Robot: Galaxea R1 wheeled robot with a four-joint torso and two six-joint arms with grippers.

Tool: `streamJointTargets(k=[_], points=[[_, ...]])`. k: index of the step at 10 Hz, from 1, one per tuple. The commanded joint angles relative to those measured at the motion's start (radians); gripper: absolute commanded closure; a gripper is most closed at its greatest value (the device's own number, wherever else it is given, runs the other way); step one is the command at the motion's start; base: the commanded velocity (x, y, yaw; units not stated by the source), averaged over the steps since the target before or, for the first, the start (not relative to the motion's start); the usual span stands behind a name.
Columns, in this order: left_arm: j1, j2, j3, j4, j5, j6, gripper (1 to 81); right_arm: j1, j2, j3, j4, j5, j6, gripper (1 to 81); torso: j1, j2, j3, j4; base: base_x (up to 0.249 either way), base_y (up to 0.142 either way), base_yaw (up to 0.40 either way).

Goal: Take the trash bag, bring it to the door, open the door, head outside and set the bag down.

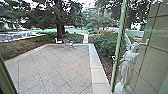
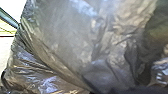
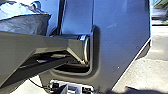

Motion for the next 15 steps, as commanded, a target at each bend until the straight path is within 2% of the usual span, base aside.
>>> streamJointTargets(k=[1, 15], points=[[-0.053, -0.003, 0.002, -0.006, 0.071, 0.006, 81.1, 0.047, 0.013, 0.009, -0.003, -0.054, -0.002, 1.0, 0.000, 0.000, 0.000, 0.000, 0.094, 0.000, 0.000], [-0.053, -0.003, 0.003, 0.002, 0.071, 0.006, 81.1, 0.043, 0.013, 0.013, -0.016, -0.054, -0.005, 1.0, 0.000, 0.001, 0.000, 0.000, 0.112, 0.000, 0.000]])
